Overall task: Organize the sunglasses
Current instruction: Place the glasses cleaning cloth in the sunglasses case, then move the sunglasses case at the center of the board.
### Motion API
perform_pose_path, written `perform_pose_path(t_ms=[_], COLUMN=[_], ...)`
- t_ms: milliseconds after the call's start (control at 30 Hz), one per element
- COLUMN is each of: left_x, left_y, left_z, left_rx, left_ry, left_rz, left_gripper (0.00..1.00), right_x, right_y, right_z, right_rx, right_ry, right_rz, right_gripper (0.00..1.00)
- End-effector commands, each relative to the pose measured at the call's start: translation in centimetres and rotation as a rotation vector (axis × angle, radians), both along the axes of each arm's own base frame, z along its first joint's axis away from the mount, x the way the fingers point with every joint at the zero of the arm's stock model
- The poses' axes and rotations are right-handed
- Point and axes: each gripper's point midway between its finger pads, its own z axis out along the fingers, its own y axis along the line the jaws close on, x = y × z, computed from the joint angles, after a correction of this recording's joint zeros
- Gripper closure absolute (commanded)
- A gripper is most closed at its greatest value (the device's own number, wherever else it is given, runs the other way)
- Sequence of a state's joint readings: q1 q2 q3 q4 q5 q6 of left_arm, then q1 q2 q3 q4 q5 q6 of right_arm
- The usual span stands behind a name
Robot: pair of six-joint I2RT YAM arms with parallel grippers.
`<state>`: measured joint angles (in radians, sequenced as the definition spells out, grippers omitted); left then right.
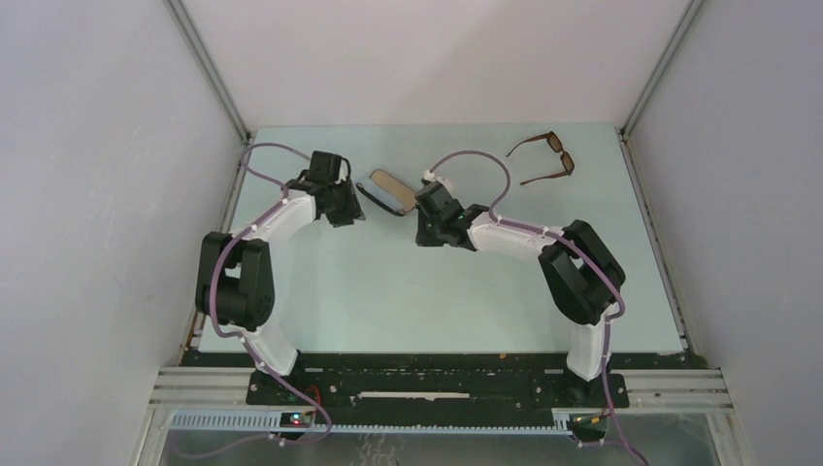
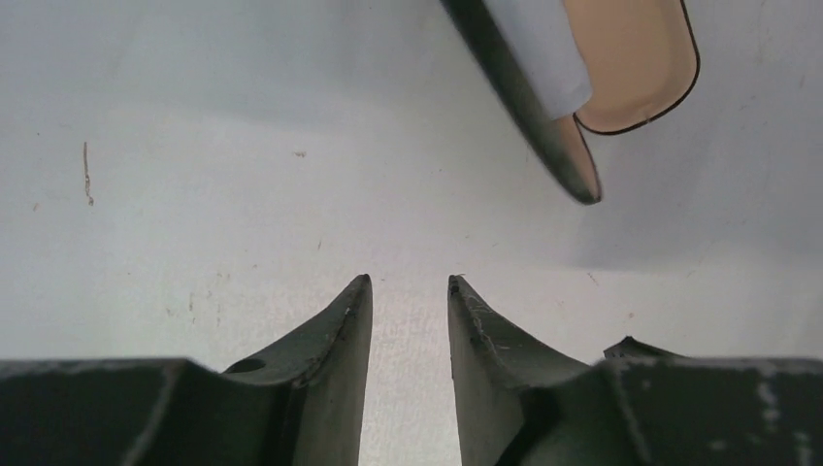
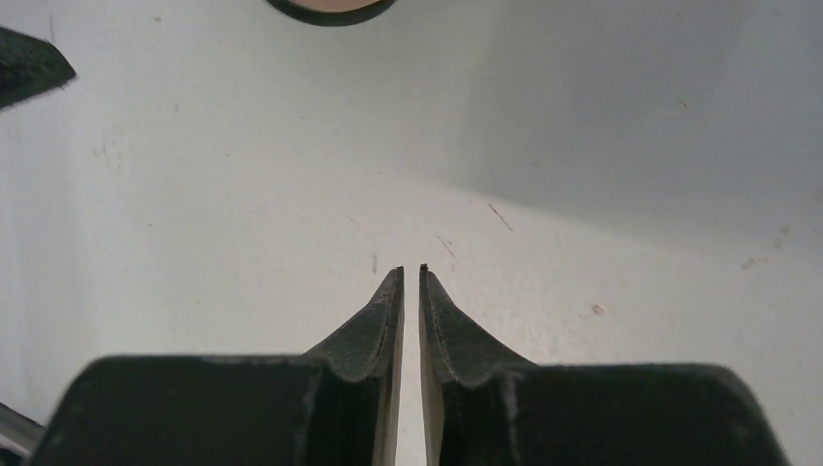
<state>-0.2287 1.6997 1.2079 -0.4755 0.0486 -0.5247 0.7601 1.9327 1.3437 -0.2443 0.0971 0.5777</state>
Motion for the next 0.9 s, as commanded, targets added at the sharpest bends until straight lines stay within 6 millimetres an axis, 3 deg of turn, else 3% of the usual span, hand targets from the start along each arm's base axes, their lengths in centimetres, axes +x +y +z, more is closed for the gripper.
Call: perform_pose_path(t_ms=[0,67,167,500,867], left_x=[2.9,3.8,5.2,9.8,10.4], left_y=[-0.4,-0.5,-0.6,-3.3,-2.7], left_z=[4.4,4.9,5.1,3.2,0.4], left_rx=[-0.12,-0.161,-0.223,-0.477,-0.48], left_ry=[-0.113,-0.123,-0.128,-0.082,-0.02], left_rz=[0.064,0.091,0.144,0.265,0.376], left_gripper=[0.56,0.45,0.37,0.36,0.4], right_x=[-0.2,-0.7,-1.3,-3.7,-5.6], right_y=[-1.6,-2.4,-3.5,-6.7,-9.4], right_z=[2.5,2.7,3.3,6.0,7.7], right_rx=[-0.002,-0.009,-0.016,-0.015,-0.009], right_ry=[-0.064,-0.069,-0.08,-0.119,-0.143], right_rz=[-0.028,-0.037,-0.049,-0.073,-0.103], right_gripper=[0.82,0.81,0.79,0.77,0.75])
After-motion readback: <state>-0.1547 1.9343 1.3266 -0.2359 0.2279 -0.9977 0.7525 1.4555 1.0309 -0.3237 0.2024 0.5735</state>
